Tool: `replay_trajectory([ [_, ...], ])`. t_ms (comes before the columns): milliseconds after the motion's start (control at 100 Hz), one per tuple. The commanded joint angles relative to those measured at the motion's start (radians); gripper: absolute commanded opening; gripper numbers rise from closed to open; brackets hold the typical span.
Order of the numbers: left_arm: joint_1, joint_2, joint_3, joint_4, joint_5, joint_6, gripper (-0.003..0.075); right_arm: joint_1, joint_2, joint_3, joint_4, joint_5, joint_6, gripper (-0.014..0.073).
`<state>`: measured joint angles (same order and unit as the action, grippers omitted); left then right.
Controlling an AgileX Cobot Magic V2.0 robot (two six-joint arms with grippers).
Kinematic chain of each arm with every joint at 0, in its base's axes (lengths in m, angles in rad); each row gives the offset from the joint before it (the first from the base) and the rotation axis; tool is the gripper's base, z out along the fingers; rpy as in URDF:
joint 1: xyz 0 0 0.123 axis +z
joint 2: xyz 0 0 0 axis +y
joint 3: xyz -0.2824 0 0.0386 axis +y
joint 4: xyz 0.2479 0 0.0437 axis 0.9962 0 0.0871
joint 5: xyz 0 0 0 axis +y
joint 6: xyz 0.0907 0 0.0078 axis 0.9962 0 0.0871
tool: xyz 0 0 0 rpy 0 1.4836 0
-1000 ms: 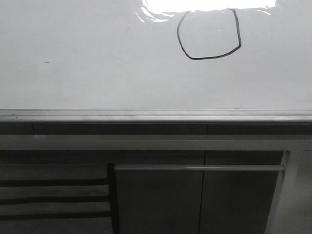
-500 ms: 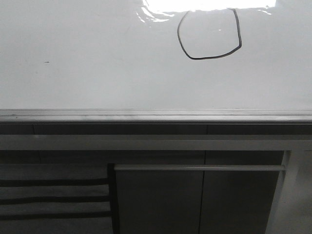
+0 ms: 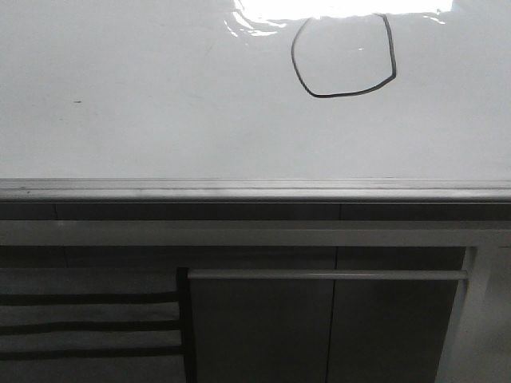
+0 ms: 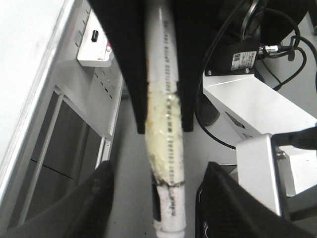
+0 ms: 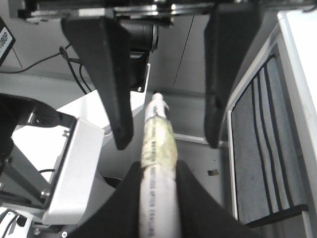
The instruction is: Write number 0 on whiteboard
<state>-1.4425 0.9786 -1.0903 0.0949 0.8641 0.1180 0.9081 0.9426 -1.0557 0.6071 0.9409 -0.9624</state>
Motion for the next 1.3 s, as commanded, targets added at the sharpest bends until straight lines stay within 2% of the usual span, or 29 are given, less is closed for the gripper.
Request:
replay_trajectory([
  [0,-0.004,-0.009,-0.038,0.023,-0.083,-0.03,0.0368,0.0,-0.006,-0.037,0.039,-0.029,-0.016,-0.0048],
  [130,-0.004,-0.009,-0.038,0.023,-0.08,-0.03,0.0353,0.0,-0.008,-0.037,0.041,-0.029,-0.016,-0.0048],
  [270,-0.004,0.001,-0.038,0.023,-0.062,-0.032,0.0235,0.0,-0.008,-0.037,0.053,-0.029,-0.016,-0.0048],
  [360,-0.004,0.021,-0.038,0.023,-0.062,-0.032,0.0186,0.0,-0.008,-0.037,0.079,-0.029,-0.016,-0.0048],
  [690,-0.004,0.057,-0.038,0.043,-0.062,-0.032,0.0183,0.0,-0.008,-0.037,0.083,-0.029,-0.016,-0.0048],
  [790,-0.004,0.057,-0.038,0.067,-0.062,-0.032,0.0106,0.0,-0.008,-0.037,0.083,-0.029,-0.016,-0.0048],
  [880,-0.004,0.057,-0.038,0.082,-0.062,-0.032,-0.0022,0.0,-0.008,-0.037,0.083,-0.029,-0.016,-0.0048],
  [1020,-0.004,0.057,-0.038,0.088,-0.062,-0.032,-0.0019,0.0,-0.008,-0.037,0.083,-0.041,-0.016,-0.0037],
  [1110,-0.004,0.057,-0.038,0.09,-0.062,-0.032,-0.002,0.0,-0.008,-0.037,0.083,-0.072,-0.016,0.007],
  [1220,-0.004,0.057,-0.038,0.092,-0.066,-0.032,-0.002,0.0,-0.008,-0.037,0.081,-0.143,-0.016,0.0365],
  [1290,-0.004,0.057,-0.038,0.098,-0.078,-0.032,-0.002,0.0,-0.008,-0.037,0.06,-0.201,-0.016,0.05],
])
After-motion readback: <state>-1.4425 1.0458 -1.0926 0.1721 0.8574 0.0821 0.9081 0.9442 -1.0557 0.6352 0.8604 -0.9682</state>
